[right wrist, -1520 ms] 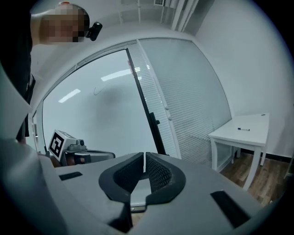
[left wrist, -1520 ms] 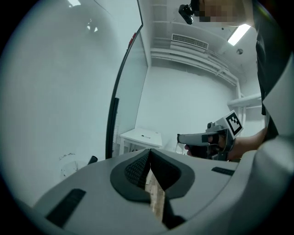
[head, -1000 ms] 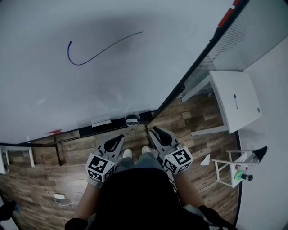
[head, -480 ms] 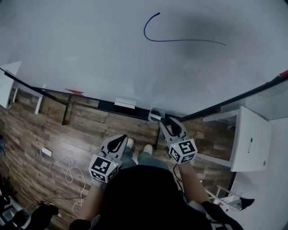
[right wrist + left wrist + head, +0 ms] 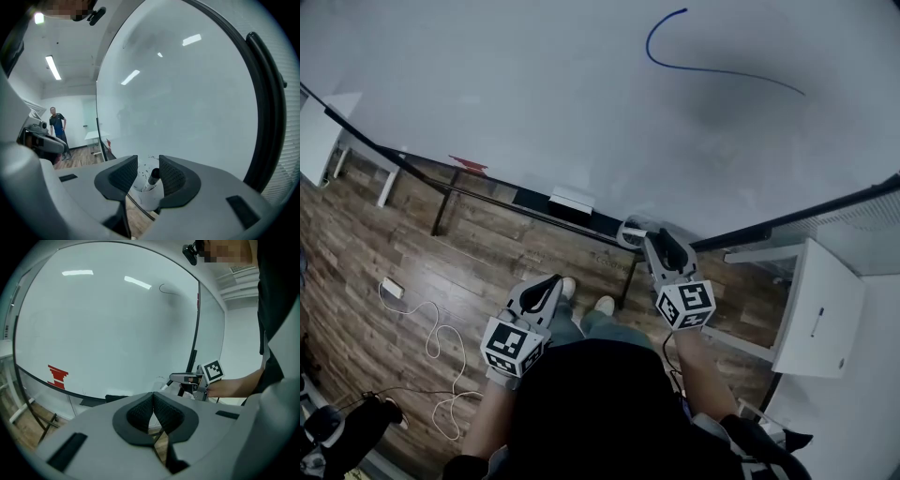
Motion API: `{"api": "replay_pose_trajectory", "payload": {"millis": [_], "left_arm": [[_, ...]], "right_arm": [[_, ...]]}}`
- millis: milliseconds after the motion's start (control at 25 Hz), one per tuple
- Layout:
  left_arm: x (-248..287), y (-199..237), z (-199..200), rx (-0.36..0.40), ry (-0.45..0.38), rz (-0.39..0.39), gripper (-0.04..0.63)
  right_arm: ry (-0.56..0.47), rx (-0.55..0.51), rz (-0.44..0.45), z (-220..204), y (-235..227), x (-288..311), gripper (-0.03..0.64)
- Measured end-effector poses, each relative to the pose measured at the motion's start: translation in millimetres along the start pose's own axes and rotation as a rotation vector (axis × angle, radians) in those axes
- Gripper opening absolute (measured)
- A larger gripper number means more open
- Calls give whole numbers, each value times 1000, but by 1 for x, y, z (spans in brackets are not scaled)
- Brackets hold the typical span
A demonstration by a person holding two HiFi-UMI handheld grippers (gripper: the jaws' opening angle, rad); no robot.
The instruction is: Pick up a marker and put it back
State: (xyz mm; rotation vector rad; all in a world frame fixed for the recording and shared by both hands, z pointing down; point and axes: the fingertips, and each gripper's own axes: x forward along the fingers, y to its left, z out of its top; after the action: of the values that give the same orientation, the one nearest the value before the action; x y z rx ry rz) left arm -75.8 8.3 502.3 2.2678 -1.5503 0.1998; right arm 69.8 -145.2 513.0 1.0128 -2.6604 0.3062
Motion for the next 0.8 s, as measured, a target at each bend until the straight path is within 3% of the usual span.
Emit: {"api": "replay_pose_trajectory", "payload": {"millis": [800], "left_arm": [[0, 8, 6, 5, -7, 5, 18]], "right_arm": [[37, 7, -107, -9, -23, 8, 195]]}}
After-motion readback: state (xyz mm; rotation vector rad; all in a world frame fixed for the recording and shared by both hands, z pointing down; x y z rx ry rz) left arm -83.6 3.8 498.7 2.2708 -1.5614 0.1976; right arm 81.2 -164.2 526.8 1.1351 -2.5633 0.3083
